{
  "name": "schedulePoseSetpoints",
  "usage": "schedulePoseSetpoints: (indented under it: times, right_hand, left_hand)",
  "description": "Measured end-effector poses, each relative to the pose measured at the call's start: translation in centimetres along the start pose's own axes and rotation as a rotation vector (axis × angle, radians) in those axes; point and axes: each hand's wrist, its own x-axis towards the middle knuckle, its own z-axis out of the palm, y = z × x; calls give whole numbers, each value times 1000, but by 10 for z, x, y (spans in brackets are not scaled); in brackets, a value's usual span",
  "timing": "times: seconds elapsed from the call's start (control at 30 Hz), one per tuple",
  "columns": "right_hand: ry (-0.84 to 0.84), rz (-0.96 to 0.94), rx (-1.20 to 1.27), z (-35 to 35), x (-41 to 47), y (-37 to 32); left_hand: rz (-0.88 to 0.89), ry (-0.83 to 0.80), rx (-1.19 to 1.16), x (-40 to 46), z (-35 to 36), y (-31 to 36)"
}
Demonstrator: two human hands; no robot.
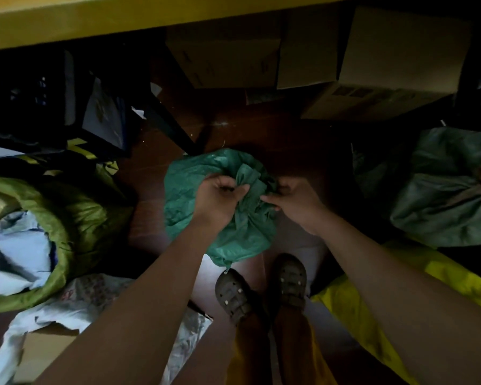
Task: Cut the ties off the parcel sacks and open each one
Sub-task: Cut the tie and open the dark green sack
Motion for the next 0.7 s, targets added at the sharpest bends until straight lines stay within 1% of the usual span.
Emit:
schedulePoseSetpoints:
  times: [0.07,0.17,0.2,0.27,0.3,0.33,0.4,0.47,0.53,0.57,0.63,0.7]
  right_hand:
    - [-31,3,-10,4,-2,-1]
    - [-46,-16,-44,10,-3,-5]
    - [-60,-20,-45,13,-4,-6]
    - [-82,-10,-28,19,-4,-9]
    - [-83,-1,-22,22,-4,-10]
    - [-74,6,-27,24,-3,-10]
    - [-48,24,-59,26,-1,-10]
    - [-28,62,-87,26,0,-8]
    - [-20,104,-76,25,2,-4]
    - [-20,115,-75,25,2,-3]
    - [-11,127,-99,27,3,0]
    - [11,147,-125,30,3,3]
  left_hand:
    - [66,-5,75,0,-1,-3]
    - [71,47,195,-4,-6,-10]
    - [53,73,185,-5,-7,-12]
    - [55,83,57,-7,-11,-17]
    - [83,62,-2,-9,-12,-19]
    - [114,36,-10,-11,-14,-21]
    - [129,-26,41,-15,-14,-25]
    - [51,-119,-25,-21,-16,-27]
    - [-55,-256,-155,-25,-19,-32]
    - [-73,-324,-158,-27,-21,-35]
    - [-18,-414,-11,-29,-24,-40]
    - [90,-389,244,-27,-26,-44]
